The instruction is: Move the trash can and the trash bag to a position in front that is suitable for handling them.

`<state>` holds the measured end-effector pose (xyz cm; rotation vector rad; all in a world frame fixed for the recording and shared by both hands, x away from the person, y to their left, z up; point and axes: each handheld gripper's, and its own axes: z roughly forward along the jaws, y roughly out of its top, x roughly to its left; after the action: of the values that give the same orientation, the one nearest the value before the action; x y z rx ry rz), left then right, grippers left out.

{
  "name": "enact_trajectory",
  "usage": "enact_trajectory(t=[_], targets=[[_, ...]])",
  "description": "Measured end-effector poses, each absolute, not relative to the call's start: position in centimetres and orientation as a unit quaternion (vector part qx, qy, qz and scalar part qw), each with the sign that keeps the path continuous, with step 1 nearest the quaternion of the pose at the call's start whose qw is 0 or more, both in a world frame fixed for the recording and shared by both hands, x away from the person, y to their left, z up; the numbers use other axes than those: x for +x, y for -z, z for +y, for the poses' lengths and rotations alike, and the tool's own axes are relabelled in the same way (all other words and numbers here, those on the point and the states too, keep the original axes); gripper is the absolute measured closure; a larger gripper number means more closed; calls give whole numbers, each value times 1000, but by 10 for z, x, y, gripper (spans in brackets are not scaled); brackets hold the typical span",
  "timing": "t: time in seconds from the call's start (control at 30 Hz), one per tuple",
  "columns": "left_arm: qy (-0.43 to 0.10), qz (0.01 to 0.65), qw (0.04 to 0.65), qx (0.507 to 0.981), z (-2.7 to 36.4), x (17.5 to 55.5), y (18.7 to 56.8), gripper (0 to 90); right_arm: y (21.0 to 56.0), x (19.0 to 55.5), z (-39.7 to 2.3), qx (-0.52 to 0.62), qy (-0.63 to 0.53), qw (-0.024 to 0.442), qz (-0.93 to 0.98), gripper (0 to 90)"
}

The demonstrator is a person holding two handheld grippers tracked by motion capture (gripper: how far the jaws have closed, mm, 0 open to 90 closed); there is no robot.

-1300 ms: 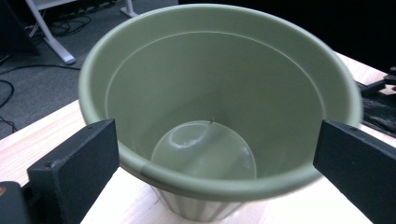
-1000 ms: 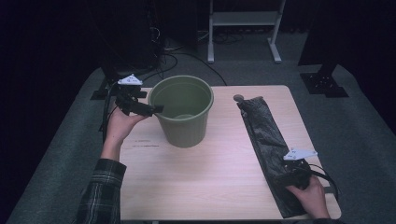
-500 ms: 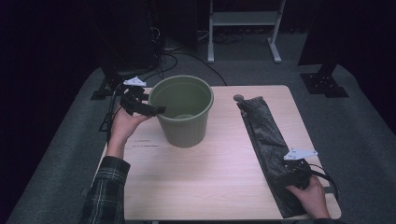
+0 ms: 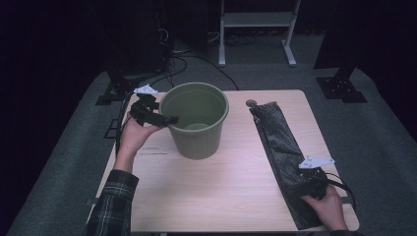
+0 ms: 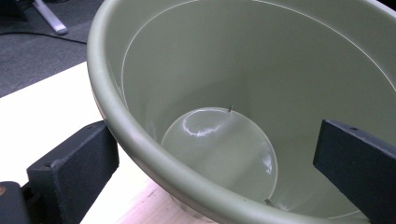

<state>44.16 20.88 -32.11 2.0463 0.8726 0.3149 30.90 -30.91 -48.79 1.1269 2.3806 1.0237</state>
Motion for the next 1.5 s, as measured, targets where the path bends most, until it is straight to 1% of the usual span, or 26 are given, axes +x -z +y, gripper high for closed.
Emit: enact_trajectory(t=[0.3,0.73,1.0,1.23,1.33,1.5], targets=[[-117,328,450,822,196,423,324,0,488,309,-309,394,-357,158,832,17],[-93,278,454,841,164,395,325,0,488,309,-309,395,-357,158,832,17],[-80,265,462,843,151,375,328,0,488,309,-308,395,-355,159,832,17],[-85,257,463,844,143,370,331,0,488,309,-308,394,-355,159,833,17],[-74,253,468,844,139,370,334,0,488,309,-308,394,-355,159,833,17],[-71,251,469,844,131,371,334,0,488,309,-308,395,-354,159,833,17]])
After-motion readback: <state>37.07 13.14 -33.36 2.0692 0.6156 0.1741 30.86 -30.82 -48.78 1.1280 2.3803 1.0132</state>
